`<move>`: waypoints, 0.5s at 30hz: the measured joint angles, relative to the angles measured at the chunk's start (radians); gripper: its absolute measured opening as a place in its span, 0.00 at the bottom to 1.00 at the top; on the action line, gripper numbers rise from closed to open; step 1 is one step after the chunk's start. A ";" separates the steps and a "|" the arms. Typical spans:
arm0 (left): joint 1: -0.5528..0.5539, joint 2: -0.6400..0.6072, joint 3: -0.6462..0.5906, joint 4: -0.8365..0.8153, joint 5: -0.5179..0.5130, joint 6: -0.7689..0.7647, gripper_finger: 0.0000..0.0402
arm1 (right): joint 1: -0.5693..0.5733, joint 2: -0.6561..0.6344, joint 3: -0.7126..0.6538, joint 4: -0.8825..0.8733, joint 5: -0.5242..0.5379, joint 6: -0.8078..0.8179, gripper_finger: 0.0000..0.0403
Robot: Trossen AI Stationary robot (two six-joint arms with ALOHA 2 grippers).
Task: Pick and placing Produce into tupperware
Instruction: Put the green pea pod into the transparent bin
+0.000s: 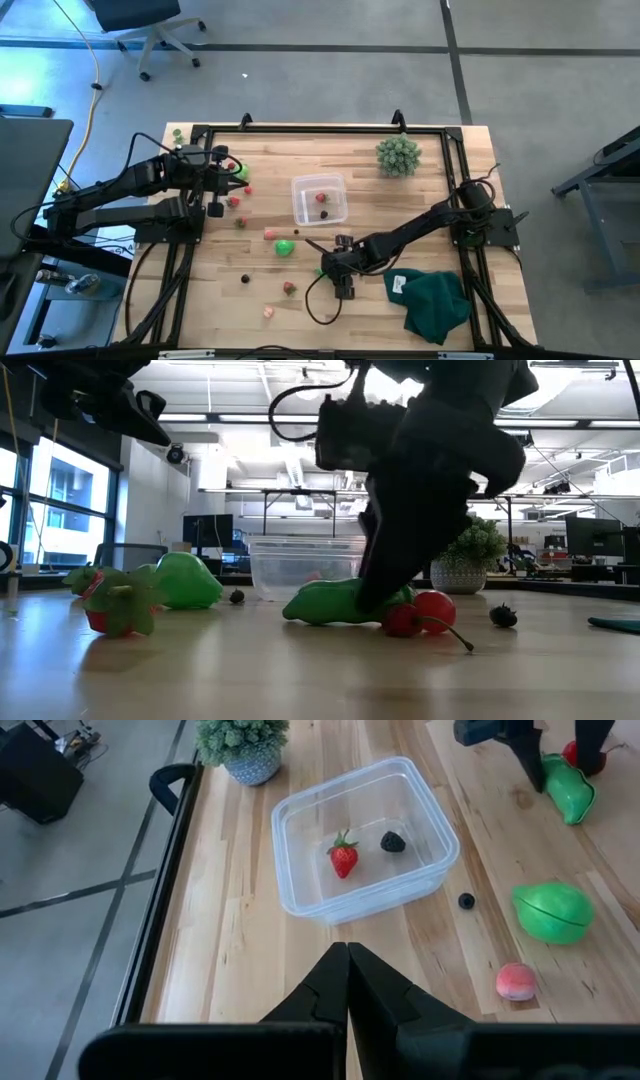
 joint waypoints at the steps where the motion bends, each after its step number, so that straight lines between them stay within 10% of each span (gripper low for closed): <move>1: 0.000 0.000 0.000 0.000 0.000 0.000 0.00 | 0.000 0.002 0.000 0.010 -0.001 0.000 0.45; 15: 0.000 0.000 0.000 0.000 0.000 0.000 0.00 | -0.001 0.002 0.000 0.018 -0.003 -0.001 0.46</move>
